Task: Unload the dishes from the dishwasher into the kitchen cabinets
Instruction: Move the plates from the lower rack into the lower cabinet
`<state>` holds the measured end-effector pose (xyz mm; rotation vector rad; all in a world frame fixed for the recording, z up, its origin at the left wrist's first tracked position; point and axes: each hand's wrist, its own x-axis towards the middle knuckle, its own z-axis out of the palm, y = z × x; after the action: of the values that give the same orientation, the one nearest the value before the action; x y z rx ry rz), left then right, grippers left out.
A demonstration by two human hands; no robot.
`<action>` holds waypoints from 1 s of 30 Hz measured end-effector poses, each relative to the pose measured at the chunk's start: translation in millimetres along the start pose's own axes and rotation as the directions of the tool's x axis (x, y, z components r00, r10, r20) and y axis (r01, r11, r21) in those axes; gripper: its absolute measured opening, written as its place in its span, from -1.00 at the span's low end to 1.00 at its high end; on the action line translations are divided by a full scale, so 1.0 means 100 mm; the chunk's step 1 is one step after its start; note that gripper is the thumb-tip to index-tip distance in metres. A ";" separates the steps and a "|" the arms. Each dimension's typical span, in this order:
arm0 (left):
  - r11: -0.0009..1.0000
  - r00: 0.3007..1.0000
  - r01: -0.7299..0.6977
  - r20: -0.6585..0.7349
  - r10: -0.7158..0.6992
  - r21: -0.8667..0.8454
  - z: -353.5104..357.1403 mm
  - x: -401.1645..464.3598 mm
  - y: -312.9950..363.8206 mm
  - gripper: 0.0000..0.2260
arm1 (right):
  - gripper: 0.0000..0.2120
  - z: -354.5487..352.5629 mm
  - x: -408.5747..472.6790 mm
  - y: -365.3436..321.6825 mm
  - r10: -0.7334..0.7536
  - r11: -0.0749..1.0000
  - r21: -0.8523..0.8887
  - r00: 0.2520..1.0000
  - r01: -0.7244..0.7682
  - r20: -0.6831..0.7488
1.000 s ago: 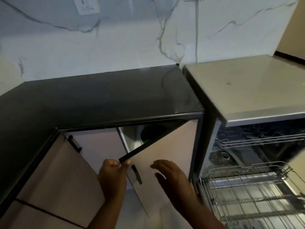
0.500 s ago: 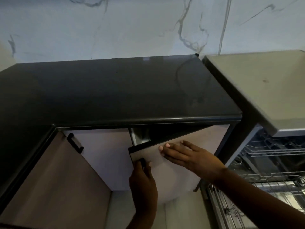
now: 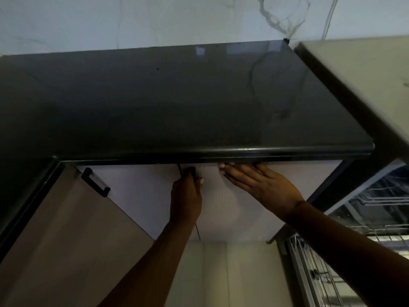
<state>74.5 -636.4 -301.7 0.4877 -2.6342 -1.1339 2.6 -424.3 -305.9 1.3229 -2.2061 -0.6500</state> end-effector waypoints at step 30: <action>0.865 0.840 -0.263 0.543 -0.013 0.428 -0.35 -1.12 0.99 -0.59 | -0.60 -1.72 -0.58 0.00 0.220 0.902 0.313 0.941 -0.296 0.257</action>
<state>168.1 -551.9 -214.2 0.0562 -3.4013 -0.5962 133.5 -397.7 -182.5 1.1231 -2.7143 -0.3219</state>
